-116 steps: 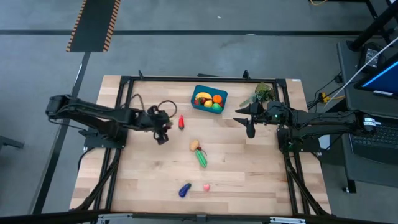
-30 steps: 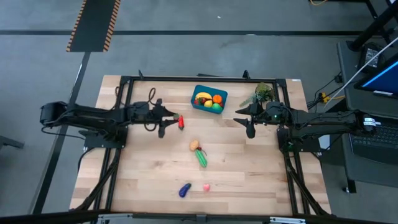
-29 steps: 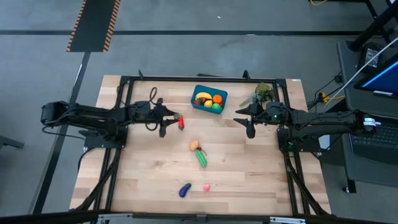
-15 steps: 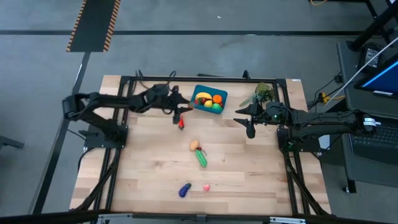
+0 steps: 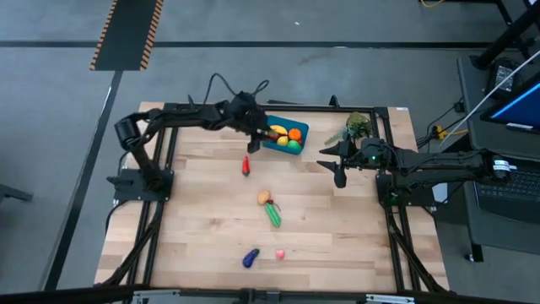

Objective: Pick and placing Produce into tupperware
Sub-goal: Put the red strawberry into the blue bin

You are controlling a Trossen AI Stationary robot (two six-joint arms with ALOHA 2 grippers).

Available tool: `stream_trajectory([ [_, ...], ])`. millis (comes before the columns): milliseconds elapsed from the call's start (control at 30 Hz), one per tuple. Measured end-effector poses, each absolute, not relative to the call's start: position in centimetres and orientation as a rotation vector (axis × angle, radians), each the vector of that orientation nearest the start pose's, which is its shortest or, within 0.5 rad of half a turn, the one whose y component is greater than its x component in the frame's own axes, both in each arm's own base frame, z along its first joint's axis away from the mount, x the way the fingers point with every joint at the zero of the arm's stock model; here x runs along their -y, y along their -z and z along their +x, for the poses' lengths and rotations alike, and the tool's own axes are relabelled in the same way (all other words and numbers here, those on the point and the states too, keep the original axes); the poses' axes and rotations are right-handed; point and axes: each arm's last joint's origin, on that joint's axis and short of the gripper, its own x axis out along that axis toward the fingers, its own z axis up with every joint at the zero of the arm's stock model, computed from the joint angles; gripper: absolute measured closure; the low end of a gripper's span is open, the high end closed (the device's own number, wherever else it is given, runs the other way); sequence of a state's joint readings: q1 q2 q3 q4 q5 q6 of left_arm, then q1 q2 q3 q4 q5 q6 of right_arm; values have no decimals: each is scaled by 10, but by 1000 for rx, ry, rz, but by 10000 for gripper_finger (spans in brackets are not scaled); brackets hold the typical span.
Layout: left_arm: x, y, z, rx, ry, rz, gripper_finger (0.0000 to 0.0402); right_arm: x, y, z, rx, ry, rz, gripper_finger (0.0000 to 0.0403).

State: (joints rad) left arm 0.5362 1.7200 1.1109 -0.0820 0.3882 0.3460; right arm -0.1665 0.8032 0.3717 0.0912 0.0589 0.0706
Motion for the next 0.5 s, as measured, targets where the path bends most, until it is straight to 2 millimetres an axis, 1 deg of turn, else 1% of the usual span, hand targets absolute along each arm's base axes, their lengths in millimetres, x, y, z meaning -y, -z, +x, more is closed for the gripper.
stream_trajectory([
  [300, -195, -222, 346, -779, 19, 18, 277, 31, -213, 173, -332, 235, 87, 207],
  [500, -203, -217, 359, -825, 29, -2, 277, 31, -213, 173, -333, 235, 87, 207],
])
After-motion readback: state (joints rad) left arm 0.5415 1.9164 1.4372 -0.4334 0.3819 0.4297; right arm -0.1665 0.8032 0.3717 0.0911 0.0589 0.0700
